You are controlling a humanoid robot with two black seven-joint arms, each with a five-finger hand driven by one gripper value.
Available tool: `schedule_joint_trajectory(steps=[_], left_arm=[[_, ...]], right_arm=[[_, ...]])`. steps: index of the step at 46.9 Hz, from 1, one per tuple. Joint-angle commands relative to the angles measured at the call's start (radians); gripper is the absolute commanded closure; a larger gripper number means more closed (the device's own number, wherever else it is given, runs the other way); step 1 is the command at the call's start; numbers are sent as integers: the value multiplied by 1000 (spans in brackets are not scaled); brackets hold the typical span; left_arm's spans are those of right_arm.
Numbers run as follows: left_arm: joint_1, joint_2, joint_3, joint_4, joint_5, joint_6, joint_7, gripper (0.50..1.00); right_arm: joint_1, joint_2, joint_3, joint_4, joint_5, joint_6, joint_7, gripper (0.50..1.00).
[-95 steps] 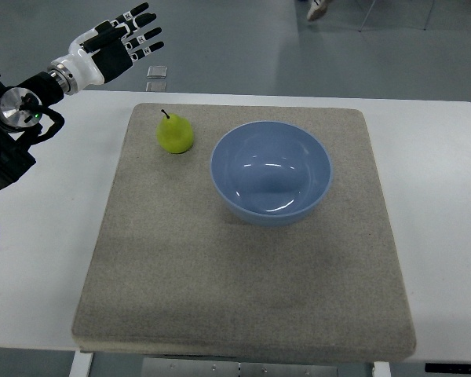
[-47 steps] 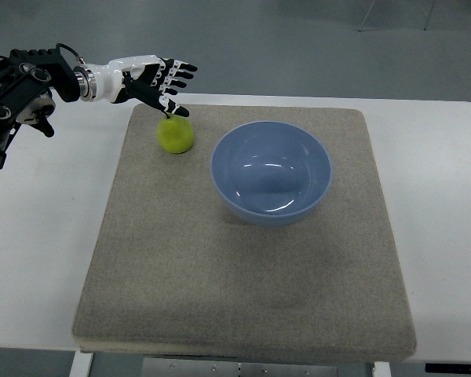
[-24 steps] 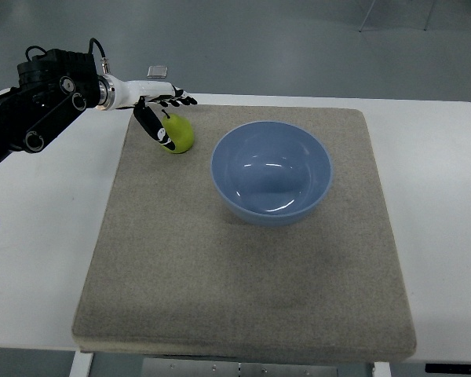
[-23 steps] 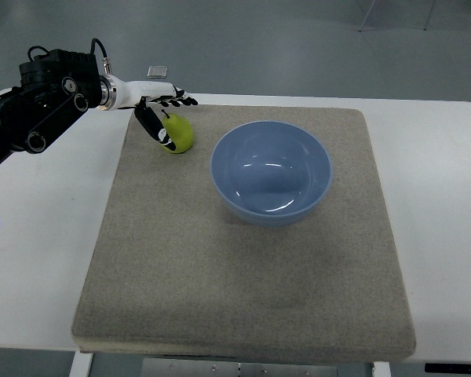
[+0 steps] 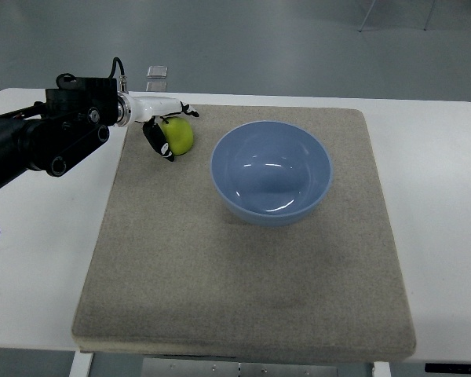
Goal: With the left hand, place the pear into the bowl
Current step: 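Close the left hand fingers around the green pear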
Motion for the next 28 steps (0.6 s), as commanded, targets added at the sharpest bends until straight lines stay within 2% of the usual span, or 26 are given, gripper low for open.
schedule_joint_trajectory(steps=[1,5,7,8,11,28], left_arm=[[0,1,2,0,1,0,0,636],[0,1,2,0,2,0,0,754],[-2,1,2,0,4,0,0,880],[-2,1,2,0,5,0,1,919],[-3,1,2,2,7,0,1,994],[-31,20,0,-3,-10,2,0,1000]], right_arm=[[0,0,0,0,0,0,0,576],[0,0,0,0,0,0,0,576],[0,0,0,0,0,0,0,576],[0,0,0,0,0,0,0,576],[0,0,0,0,0,0,0,576],[0,0,0,0,0,0,0,576]])
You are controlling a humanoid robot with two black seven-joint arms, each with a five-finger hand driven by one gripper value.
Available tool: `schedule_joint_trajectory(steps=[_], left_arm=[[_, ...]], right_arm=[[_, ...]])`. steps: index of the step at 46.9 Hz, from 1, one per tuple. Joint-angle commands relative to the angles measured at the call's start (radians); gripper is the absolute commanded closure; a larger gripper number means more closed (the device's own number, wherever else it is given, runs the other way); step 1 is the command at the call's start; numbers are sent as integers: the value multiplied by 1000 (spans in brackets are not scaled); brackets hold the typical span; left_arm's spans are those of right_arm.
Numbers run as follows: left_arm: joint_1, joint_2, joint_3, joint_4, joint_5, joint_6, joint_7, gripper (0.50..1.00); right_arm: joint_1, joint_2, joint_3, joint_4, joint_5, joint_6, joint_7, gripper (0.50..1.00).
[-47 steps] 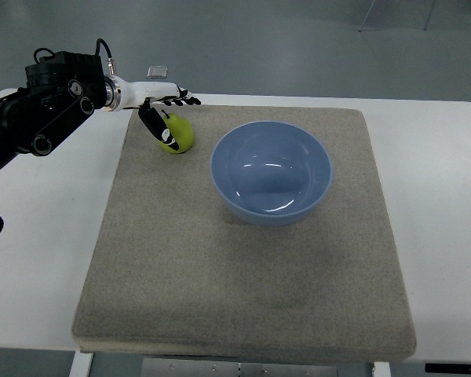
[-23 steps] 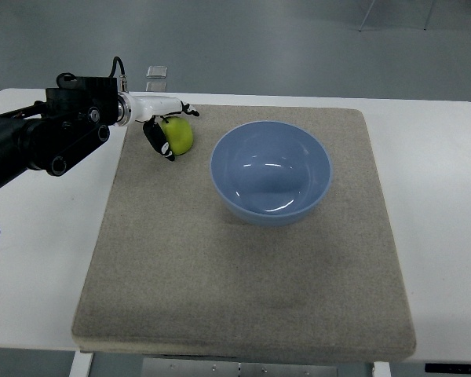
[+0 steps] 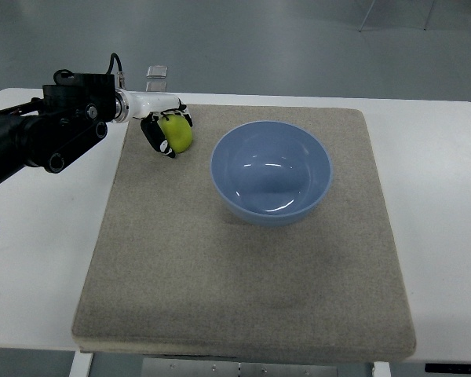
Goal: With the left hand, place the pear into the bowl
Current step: 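Close the left hand fingers around the green pear, then lift the pear and carry it over the blue bowl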
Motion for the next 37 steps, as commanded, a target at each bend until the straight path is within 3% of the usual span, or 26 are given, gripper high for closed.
schedule_joint_trajectory(steps=[1,15,37], left_arm=[[-12,6,-2,-9,-4,-5,-2,1000],[-52,116,-13,-215,-9,-18,-3,1000],[-169,130,-36,-526,-107,-173,-3,1000]], right_arm=[[0,0,0,0,0,0,0,576],[0,0,0,0,0,0,0,576],[0,0,0,0,0,0,0,576]])
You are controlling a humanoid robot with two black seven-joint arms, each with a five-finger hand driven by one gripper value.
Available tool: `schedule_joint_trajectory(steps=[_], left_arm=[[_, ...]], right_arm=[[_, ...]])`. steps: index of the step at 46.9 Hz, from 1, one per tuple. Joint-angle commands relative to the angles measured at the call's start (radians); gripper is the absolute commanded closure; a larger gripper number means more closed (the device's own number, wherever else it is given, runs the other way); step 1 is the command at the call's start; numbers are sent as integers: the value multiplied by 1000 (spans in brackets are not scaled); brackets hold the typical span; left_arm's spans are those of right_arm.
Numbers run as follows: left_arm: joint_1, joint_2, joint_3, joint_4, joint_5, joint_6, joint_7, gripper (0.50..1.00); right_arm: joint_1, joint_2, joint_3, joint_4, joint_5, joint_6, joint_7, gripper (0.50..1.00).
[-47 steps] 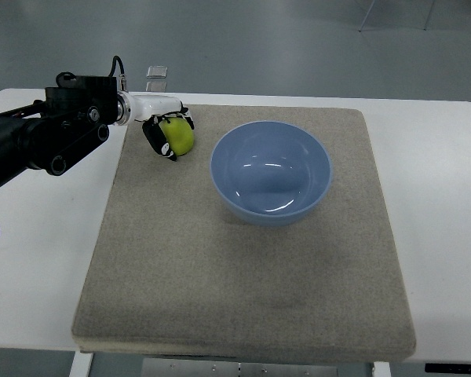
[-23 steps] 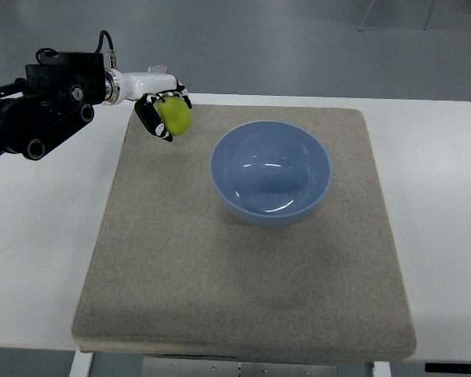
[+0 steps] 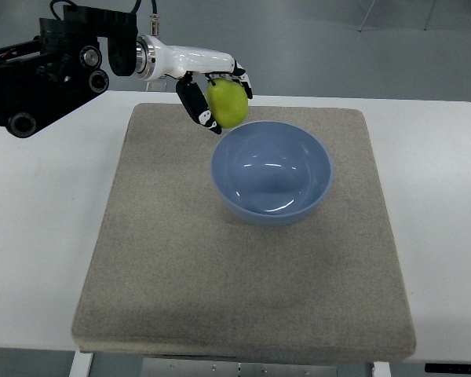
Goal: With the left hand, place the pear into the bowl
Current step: 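Lift the pear and carry it over the blue bowl, then lower the pear into the bowl and open the left hand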
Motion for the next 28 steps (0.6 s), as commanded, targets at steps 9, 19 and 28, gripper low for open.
schedule_joint_trajectory(steps=[9,19,28], left_arm=[[3,-17,19,-134,22,-40,2,1000],[18,-34,53,-131,116,-38,3,1000],[44,-64,54,-122,143,-38,6,967]], right_arm=[[0,0,0,0,0,0,0,576],[0,0,0,0,0,0,0,576],[0,0,0,0,0,0,0,574]])
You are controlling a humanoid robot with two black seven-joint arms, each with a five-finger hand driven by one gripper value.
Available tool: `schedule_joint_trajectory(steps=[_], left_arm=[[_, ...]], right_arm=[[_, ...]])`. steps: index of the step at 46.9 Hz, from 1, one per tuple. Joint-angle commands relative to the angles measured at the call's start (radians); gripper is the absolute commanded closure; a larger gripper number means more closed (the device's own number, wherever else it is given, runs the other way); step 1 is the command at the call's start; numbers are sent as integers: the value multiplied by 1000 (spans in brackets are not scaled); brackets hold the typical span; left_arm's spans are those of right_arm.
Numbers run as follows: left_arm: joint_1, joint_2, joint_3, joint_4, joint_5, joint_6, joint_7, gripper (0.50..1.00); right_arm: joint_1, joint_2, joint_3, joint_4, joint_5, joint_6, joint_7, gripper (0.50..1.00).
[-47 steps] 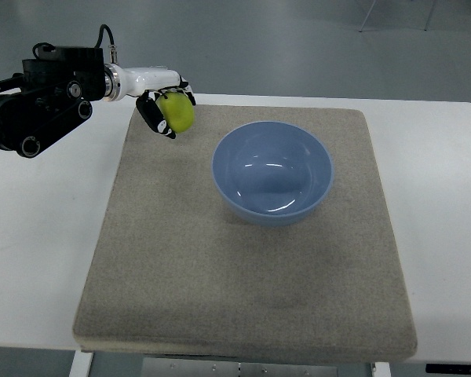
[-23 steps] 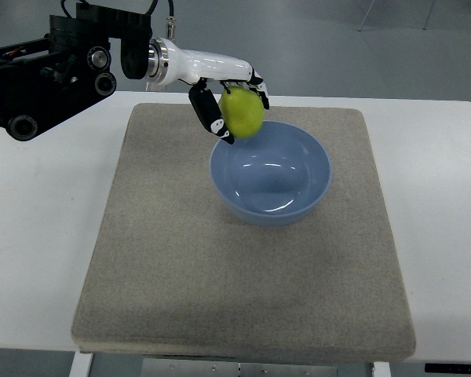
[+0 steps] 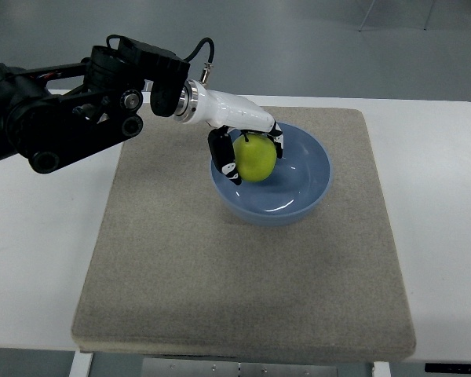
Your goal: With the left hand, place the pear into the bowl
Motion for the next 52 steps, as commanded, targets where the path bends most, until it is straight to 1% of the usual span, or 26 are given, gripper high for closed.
schedule_joint_trajectory(steps=[1,2,4,5,7,9,11,12,15,17,30,38,44,52], left_arm=[[13,-9,0,1,1,0,2,939],[15,-9,0,1,1,0,2,903],[21,-9,0,1,1,0,2,815],[24,-9,0,1,1,0,2,783],[27,-9,0,1,1,0,2,740],[27,-9,0,1,1,0,2,710],[27,-9,-2,1,1,0,2,635],[27,-9,-2,2,-1,0,2,607],[27,-9,-2,4,-7,2,2,536],[27,-9,-5,6,-16,2,2,508],[29,6,-20,13,-82,-9,3,506],[14,8,-22,59,-208,-15,6,506],[12,15,-45,166,-379,-11,6,506],[24,17,-122,340,-708,-1,6,506]], right_arm=[[0,0,0,0,0,0,0,576],[0,0,0,0,0,0,0,576],[0,0,0,0,0,0,0,576],[0,0,0,0,0,0,0,574],[0,0,0,0,0,0,0,574],[0,0,0,0,0,0,0,576],[0,0,0,0,0,0,0,576],[0,0,0,0,0,0,0,576],[0,0,0,0,0,0,0,574],[0,0,0,0,0,0,0,576],[0,0,0,0,0,0,0,576],[0,0,0,0,0,0,0,576],[0,0,0,0,0,0,0,576],[0,0,0,0,0,0,0,576]])
